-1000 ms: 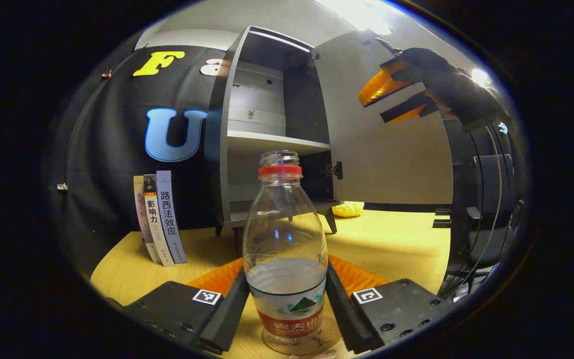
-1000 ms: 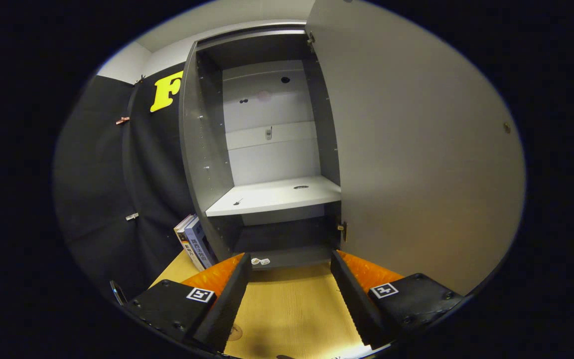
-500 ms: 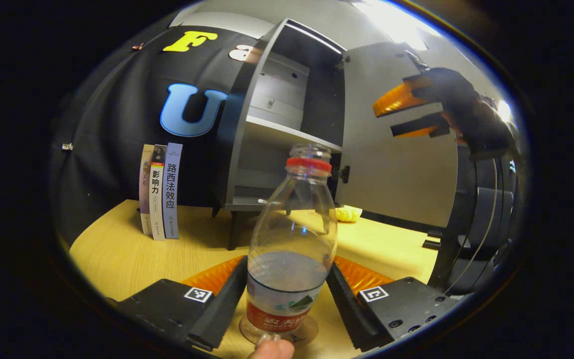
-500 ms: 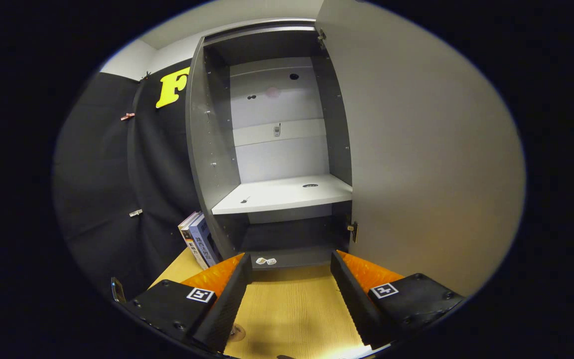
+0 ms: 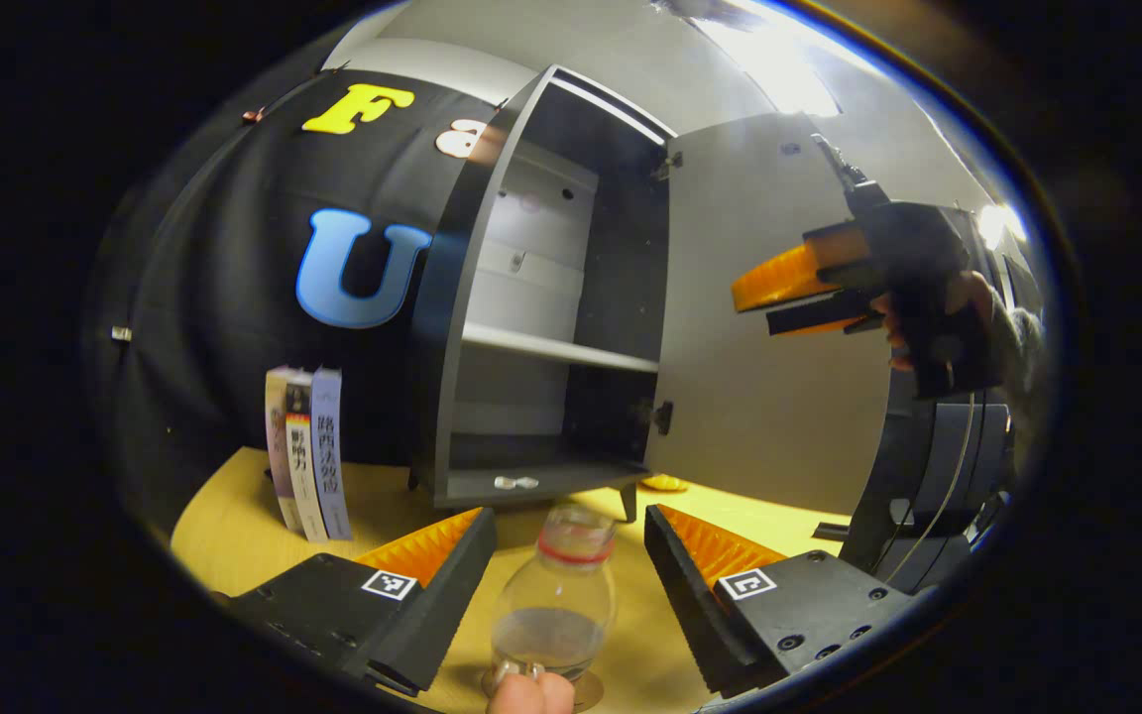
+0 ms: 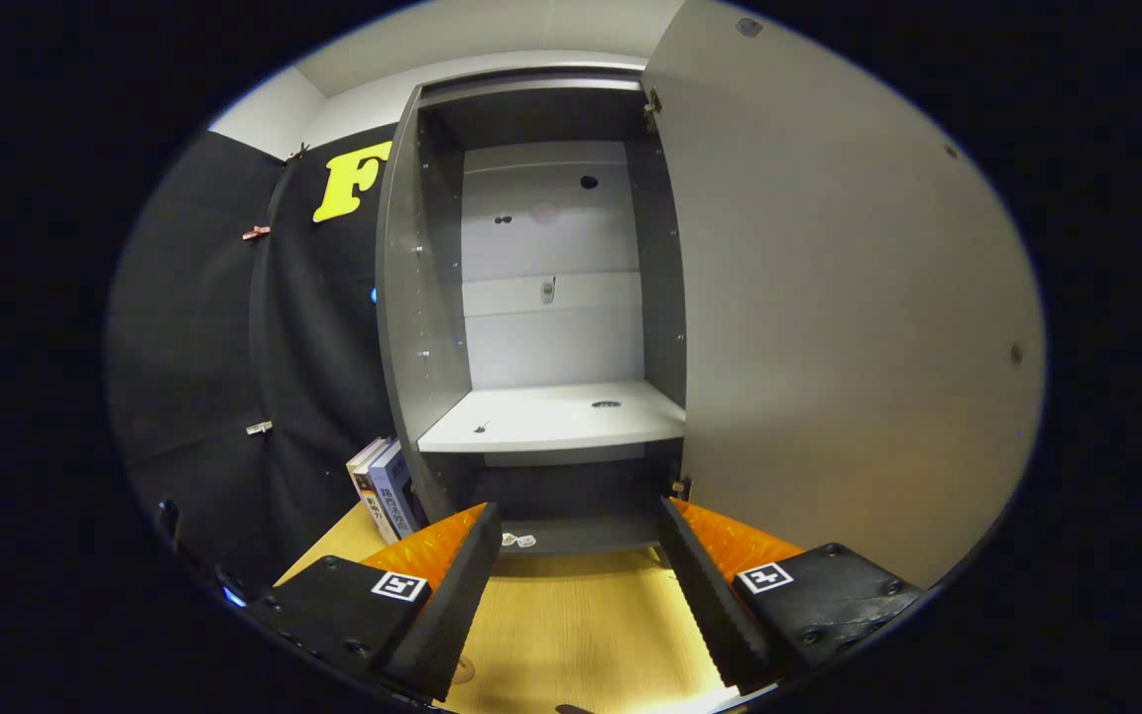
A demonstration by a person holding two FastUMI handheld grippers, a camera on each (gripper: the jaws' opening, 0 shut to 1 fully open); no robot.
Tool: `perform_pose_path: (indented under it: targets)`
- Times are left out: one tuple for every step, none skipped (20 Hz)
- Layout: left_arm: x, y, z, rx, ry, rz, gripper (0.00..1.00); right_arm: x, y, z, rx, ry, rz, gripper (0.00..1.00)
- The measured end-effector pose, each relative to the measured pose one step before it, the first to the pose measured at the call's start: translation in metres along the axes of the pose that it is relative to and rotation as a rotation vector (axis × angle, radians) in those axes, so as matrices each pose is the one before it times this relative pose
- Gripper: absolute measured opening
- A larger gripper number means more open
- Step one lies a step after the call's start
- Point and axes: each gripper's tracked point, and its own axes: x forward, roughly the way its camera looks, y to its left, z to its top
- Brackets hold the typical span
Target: Open the cabinet door with the right hand, grasp the bottle in the cabinet with the left hand and place it on the coaster, then close the cabinet door with the right hand.
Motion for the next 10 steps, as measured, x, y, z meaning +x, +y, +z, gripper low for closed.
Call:
perform_pose_path:
  targets:
    - [-0.00097, -0.00999, 0.01583, -0.00193, -0.00208, -0.01874, 0.95, -0.00677, -0.00249, 0.01139, 0.00312, -0.01451, -0.00501, 0.98]
    - [-0.00175, -0.01051, 0.01605, -0.00417, 0.00143, -0.01785, 0.95, -0.00871, -0.00182, 0.00887, -0.0038, -0.00944, 0.00042, 0.98]
    - [-0.00111, -0.0105, 0.01284, 0.0001, 0.01275, -0.01836, 0.95, -0.01037, -0.00555, 0.00752, -0.01228, -0.00727, -0.00999, 0.98]
    - [0.00008, -0.01039, 0.00921, 0.00731, 0.02351, -0.01388, 0.94, -0.01152, -0.00872, 0.00747, -0.01476, -0.00963, -0.01744, 0.97]
    - [-0.00094, -0.00777, 0.00837, 0.00841, 0.01665, -0.00598, 0.95, -0.01294, -0.00908, 0.00665, -0.012, -0.01417, -0.02098, 0.97]
    - [-0.00052, -0.00794, 0.00931, 0.00755, 0.00907, -0.0131, 0.95, -0.0131, -0.01166, 0.00462, -0.01069, -0.01102, -0.03002, 0.97]
    - [0.00323, -0.00981, 0.00834, 0.00697, 0.00293, -0.02173, 0.94, -0.01178, -0.01427, 0.00226, -0.01137, -0.00484, -0.0373, 0.97]
    - [0.00326, -0.00911, 0.00893, 0.00867, -0.00281, -0.02003, 0.95, -0.01085, -0.01547, -0.00127, -0.00358, 0.00629, -0.04285, 0.97]
    - [0.00413, -0.00715, 0.00775, 0.00708, -0.00378, -0.01378, 0.94, -0.01084, -0.01502, -0.00135, 0.00205, 0.0117, -0.03874, 0.96]
    - [0.00653, -0.00741, 0.00436, -0.00111, 0.00049, -0.02074, 0.94, -0.01094, -0.01619, 0.00038, 0.00519, 0.0052, -0.03788, 0.95]
